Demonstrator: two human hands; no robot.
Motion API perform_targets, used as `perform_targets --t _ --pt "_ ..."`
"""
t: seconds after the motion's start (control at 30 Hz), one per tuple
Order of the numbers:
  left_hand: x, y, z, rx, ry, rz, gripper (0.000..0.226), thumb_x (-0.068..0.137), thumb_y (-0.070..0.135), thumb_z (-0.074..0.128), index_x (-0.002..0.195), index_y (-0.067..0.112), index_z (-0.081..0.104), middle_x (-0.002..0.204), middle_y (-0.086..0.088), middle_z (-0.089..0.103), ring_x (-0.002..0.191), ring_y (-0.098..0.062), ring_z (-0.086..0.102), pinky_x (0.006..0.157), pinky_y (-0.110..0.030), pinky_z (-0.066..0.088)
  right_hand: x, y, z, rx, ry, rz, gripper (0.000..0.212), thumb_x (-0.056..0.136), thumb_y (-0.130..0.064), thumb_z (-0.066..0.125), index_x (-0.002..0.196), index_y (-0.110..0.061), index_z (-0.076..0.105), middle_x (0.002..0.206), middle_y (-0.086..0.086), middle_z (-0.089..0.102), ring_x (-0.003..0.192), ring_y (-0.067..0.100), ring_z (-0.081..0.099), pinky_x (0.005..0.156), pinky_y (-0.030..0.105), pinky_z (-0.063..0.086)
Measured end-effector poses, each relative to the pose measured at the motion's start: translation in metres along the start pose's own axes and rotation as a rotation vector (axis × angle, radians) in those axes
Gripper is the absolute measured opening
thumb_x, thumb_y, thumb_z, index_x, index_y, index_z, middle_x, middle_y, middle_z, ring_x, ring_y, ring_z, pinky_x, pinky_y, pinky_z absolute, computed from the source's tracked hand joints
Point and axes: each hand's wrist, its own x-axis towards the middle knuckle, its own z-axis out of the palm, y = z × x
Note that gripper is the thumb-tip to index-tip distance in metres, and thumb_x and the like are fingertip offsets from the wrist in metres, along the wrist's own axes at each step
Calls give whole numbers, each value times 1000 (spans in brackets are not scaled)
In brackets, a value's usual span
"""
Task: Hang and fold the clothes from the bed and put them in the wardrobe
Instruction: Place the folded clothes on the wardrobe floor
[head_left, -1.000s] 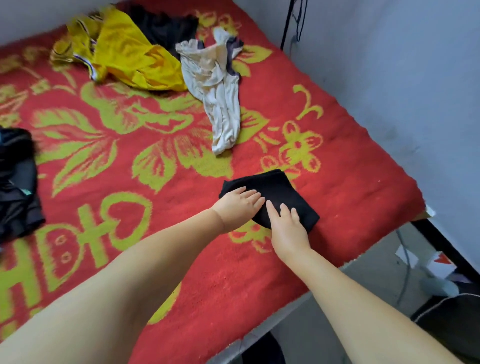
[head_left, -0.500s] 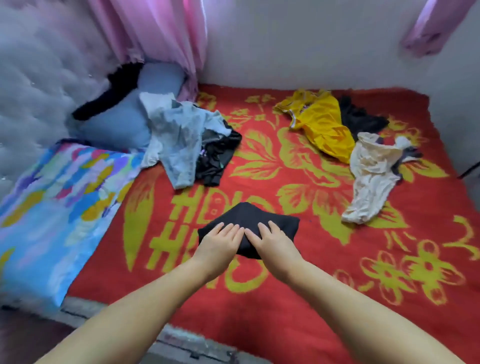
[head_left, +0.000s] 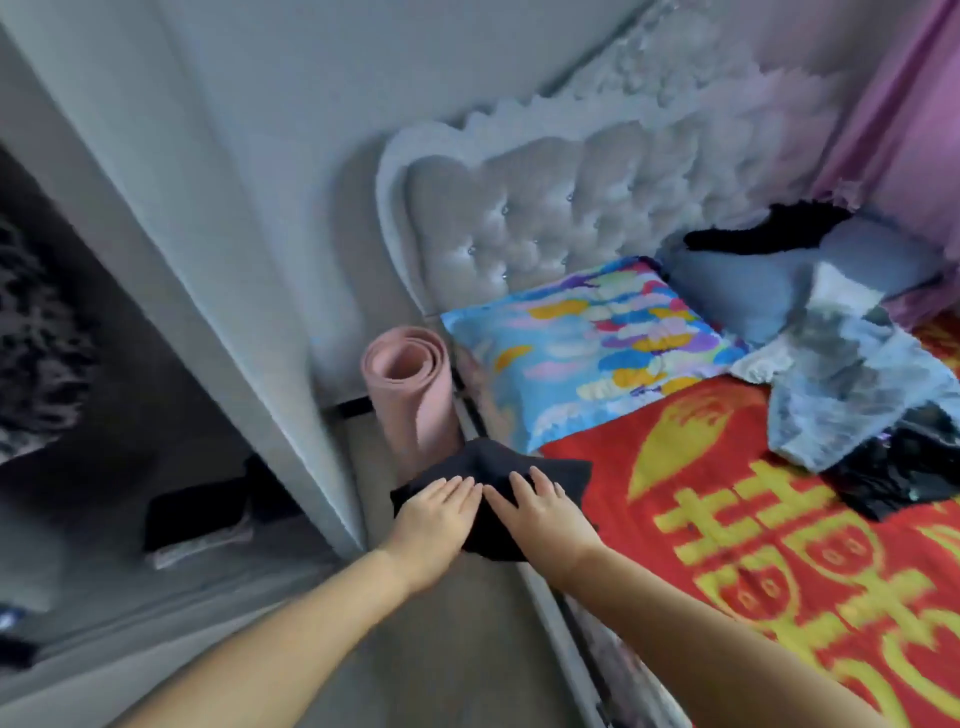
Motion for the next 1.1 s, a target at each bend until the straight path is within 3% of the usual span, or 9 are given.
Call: perform_targets --t 0.2,0.4,0.47,0.5,0.57,0.63,0.77,0.93,1.1 --pt "-158 -128 -9 21 -53 -350 56 33 15 94 87 9 79 93 -5 75 85 -14 72 72 -26 58 105 -172 -51 -62 20 -335 72 97 -8 43 154 -16 1 155 21 13 143 43 9 113 53 22" --pt "-275 -196 -4 20 -186 -634 64 28 11 92 90 8 78 92 -5 75 85 -14 72 73 -25 58 170 -305 -72 -109 1 -598 81 93 -9 54 154 -17 1 156 20 12 144 42 9 115 52 22" --pt "-295 -211 2 9 -259 -709 66 38 15 92 101 6 75 102 -6 73 95 -13 70 83 -24 55 187 -334 -71 -117 -1 -646 80 94 -13 54 154 -19 2 156 17 13 144 39 10 114 49 24" --pt "-303 -219 6 9 -295 -753 67 55 18 87 117 4 66 119 -9 67 111 -13 64 96 -24 48 195 -345 -70 -113 -8 -665 79 95 -13 54 154 -20 2 156 16 14 144 39 10 114 49 25" --pt "-317 -235 26 9 -390 -793 64 90 14 58 147 3 31 151 -12 36 140 -19 34 116 -28 21 215 -363 -69 -111 -28 -705 78 95 -11 52 153 -21 2 156 15 14 144 38 10 113 47 27" --pt "-321 -253 36 -37 -463 -830 63 96 10 45 151 4 14 158 -12 20 146 -22 19 118 -30 10 235 -373 -69 -118 -30 -740 78 95 -10 51 153 -23 1 156 15 15 144 37 11 112 47 27" --pt "-313 -289 56 -58 -478 -882 66 95 10 49 151 4 14 157 -13 22 145 -23 22 118 -29 11 281 -381 -73 -110 -59 -774 82 92 -6 53 154 -23 1 156 13 13 145 35 11 113 46 26" --pt "-297 -331 78 -81 -470 -895 69 92 15 55 149 3 18 155 -12 27 143 -23 26 117 -29 13 327 -382 -86 -133 -130 -768 78 95 -19 51 154 -24 0 157 13 11 146 35 8 114 45 25" --pt "-296 -363 96 -101 -417 -857 60 96 11 46 149 4 20 153 -12 30 142 -23 28 116 -29 15 358 -392 -87 -141 -134 -709 83 92 -8 53 154 -26 0 158 12 10 146 34 7 113 45 24"
